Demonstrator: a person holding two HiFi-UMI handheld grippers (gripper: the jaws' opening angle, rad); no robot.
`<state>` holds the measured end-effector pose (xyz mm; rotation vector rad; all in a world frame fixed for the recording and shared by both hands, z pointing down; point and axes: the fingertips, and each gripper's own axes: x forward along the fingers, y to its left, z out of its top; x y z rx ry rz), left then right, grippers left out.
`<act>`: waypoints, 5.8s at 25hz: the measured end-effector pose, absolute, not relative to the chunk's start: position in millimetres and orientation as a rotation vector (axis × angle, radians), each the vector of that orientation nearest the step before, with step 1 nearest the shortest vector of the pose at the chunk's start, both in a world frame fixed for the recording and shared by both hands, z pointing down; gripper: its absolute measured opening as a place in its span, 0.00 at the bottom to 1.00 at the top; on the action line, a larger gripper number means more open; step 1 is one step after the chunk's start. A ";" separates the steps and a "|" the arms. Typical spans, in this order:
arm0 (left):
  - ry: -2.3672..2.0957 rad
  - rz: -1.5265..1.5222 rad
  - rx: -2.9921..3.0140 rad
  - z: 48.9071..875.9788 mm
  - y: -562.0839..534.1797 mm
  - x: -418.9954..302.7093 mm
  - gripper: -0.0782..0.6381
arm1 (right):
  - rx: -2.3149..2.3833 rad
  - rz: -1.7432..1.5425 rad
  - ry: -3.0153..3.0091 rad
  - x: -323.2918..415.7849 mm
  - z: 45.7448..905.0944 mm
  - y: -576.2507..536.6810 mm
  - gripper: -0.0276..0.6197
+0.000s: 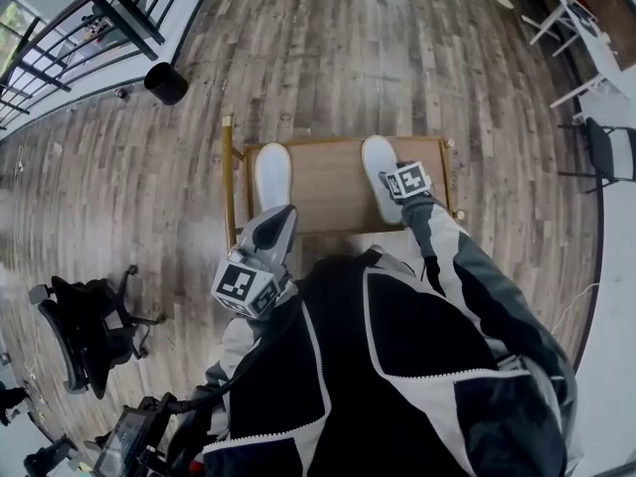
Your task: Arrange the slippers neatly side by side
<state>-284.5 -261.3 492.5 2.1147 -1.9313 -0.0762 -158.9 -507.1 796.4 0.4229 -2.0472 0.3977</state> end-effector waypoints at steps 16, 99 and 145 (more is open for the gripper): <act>-1.895 -0.100 2.139 495.5 -256.5 -281.6 0.13 | 0.517 0.428 -2.125 -157.4 773.4 -508.2 0.08; -1.827 0.009 2.110 533.5 -214.5 -311.1 0.13 | 0.275 0.513 -2.213 -322.8 796.7 -361.0 0.20; -1.643 -0.013 2.341 499.7 -290.7 -266.1 0.13 | 0.366 0.343 -2.969 -194.9 509.6 -335.3 0.05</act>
